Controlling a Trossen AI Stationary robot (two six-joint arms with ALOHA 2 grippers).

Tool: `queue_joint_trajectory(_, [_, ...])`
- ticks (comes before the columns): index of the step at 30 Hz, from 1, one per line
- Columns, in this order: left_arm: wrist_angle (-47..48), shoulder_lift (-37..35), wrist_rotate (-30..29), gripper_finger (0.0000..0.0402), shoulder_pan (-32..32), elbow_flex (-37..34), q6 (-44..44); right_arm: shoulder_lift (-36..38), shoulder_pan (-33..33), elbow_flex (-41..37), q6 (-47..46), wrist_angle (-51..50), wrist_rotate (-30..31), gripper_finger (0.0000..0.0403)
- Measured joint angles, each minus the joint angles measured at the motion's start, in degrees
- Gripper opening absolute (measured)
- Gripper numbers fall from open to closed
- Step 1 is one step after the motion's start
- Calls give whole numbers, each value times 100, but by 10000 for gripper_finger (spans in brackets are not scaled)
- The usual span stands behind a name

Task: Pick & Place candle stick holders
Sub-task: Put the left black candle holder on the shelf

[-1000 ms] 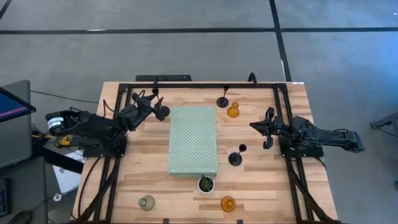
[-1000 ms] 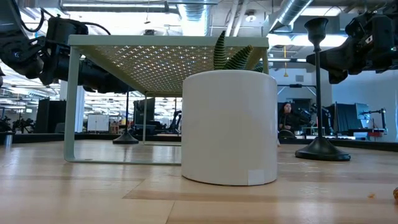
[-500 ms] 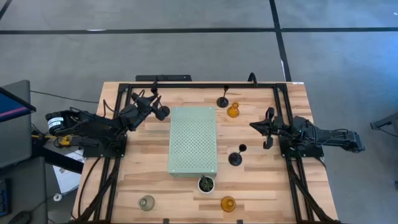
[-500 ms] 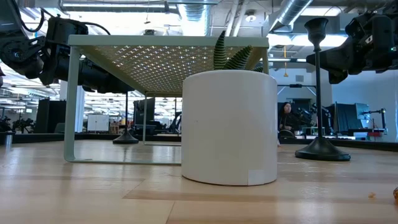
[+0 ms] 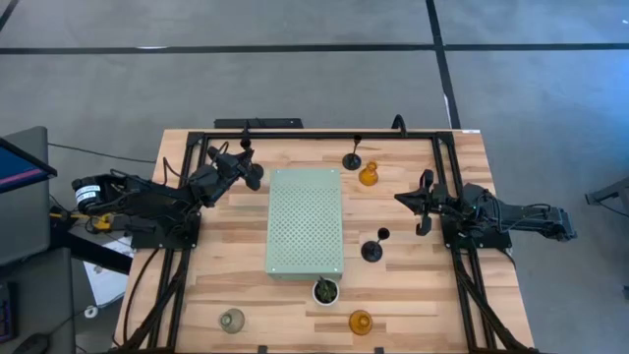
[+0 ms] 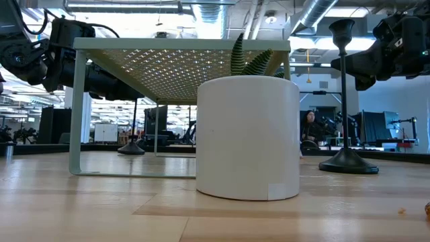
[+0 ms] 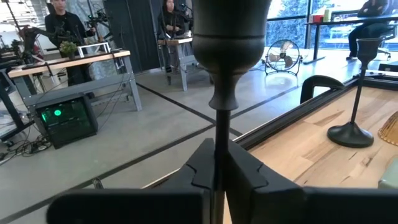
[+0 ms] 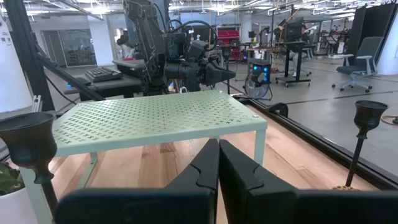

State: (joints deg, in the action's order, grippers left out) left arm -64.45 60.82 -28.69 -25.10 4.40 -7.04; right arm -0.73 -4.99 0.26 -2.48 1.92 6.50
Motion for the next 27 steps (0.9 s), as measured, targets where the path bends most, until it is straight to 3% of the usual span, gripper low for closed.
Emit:
queue_joint_trajectory(11, [1, -336, 4, 17, 7, 199, -275, -2, 0, 0, -9, -1, 0, 0])
queue_joint_trajectory(19, [-2, -827, 524, 13, 9, 809, -616, 0, 0, 1, -6, 1, -2, 0])
queue_joint_trajectory(27, [157, -918, 520, 13, 94, 1463, -1105, 0, -2, 1, 1, 0, 0, 0])
